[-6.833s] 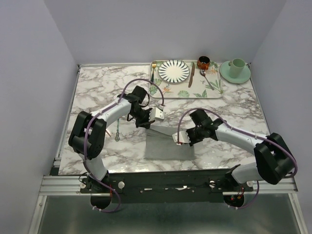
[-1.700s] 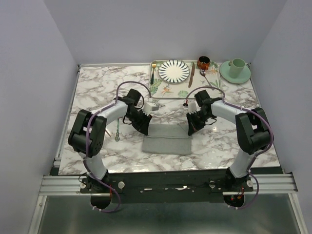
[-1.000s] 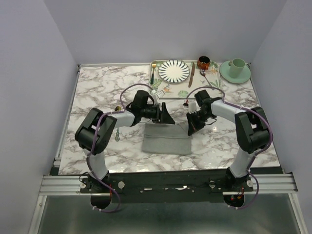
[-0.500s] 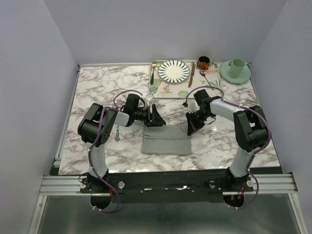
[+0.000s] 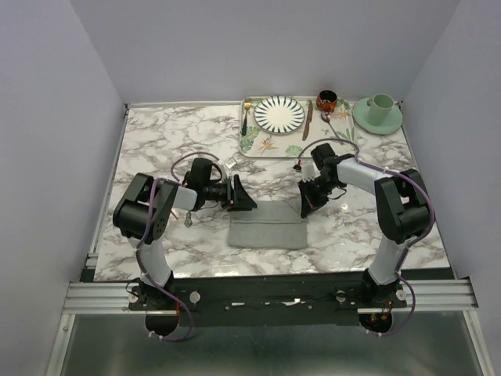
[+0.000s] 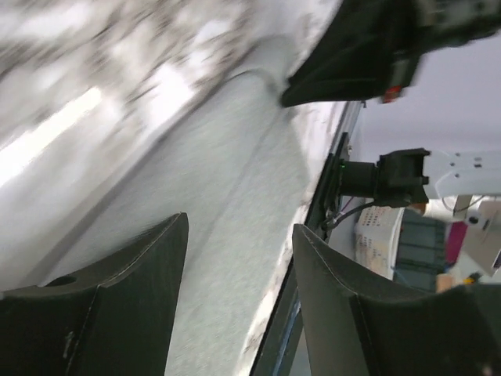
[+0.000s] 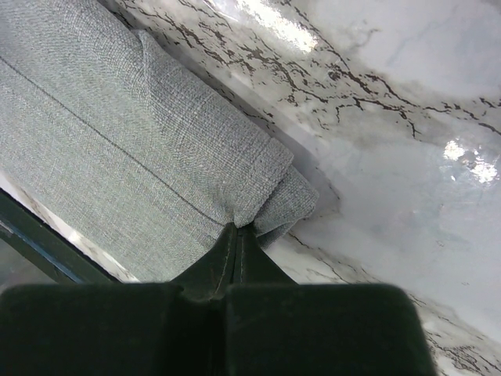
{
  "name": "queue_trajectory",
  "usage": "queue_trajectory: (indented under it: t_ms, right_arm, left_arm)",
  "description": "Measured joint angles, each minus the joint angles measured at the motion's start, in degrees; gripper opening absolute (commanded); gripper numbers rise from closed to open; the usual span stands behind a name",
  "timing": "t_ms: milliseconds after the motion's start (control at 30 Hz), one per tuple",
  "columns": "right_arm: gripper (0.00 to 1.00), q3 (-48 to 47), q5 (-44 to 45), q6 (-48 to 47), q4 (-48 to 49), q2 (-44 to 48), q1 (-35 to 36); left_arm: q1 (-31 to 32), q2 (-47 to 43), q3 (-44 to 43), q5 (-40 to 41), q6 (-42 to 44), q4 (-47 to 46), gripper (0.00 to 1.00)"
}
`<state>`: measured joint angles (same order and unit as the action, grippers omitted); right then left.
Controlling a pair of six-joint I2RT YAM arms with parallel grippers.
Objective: Fold the napkin into a case and place the utensils inside
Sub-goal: Smooth out the 2/3-rectangle-folded napkin at the center of the board.
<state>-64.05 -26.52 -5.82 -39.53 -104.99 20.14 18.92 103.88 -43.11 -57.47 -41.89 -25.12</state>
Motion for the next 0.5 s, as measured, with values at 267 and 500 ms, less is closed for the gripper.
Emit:
queue_trajectory:
  t_ms: [267,500]
  right_arm:
    - [0.01,-3.06,-0.13,-0.24,-1.55,-2.21,0.11]
    - [0.01,-3.78,-0.13,-1.14,-2.19,-2.56,0.15]
  left_arm:
    - [-4.35,5.05,0.44,-1.9,-0.61,1.14,0.49]
    - [-0.24,-1.18,-3.5,0.83,0.37,2.14,0.15]
